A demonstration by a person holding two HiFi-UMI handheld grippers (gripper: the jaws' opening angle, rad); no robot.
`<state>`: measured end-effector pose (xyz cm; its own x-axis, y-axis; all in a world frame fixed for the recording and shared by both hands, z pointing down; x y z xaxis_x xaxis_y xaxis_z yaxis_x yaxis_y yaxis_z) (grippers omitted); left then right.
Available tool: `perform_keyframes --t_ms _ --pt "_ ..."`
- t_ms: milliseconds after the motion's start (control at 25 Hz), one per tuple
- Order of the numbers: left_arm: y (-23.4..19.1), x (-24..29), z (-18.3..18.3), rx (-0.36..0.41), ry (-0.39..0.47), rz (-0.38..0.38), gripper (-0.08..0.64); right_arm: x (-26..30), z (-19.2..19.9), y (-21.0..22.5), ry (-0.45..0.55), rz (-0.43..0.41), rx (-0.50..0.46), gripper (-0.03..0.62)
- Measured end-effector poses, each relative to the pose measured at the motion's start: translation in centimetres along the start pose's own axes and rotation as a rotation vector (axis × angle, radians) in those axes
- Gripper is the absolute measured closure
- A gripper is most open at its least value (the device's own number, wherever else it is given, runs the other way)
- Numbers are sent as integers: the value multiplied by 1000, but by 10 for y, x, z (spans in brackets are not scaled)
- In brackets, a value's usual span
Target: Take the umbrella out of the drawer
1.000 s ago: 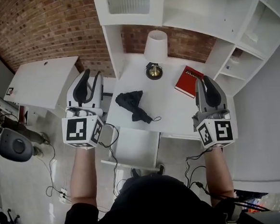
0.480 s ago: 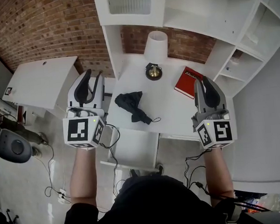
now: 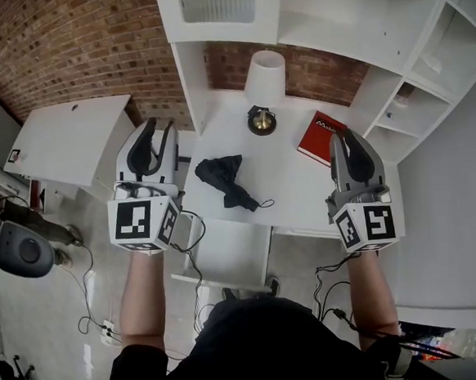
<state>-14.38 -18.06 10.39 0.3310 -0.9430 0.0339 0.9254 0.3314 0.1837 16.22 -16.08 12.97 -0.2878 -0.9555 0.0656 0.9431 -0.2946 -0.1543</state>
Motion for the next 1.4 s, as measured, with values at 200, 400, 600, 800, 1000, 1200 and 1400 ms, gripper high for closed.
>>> perform_keyframes --t_ms 200,400,600,800,1000,1200,1400 --pt "0 4 2 -7 -8 2 442 2 1 1 -4 -4 0 532" --pt "1 7 3 -6 -8 -1 442 4 3 2 -2 -11 -2 535" --pt "-1 10 3 -11 -5 0 442 8 3 2 -1 -16 -4 537" --pt "-3 12 3 -11 -3 -2 443 10 3 4 8 -17 3 560" --pt "-2 12 6 -12 -14 -2 442 11 4 5 14 -21 4 560" --pt "-4 14 6 -12 -15 1 442 13 5 4 12 -24 7 561" --pt "-4 15 7 -15 -10 4 442 14 3 3 10 -24 1 561"
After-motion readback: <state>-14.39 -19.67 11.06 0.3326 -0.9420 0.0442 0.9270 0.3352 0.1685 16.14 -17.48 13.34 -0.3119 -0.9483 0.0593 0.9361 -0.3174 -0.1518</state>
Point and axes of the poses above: the fingertips, and each gripper's own axes: x forward along the fingers, y to its right, z out of its underside, the point moved 2 cm from there along -x, backward along the fingers, and after that the axes turned 15 degrees about -y, right-handed, at the moved point
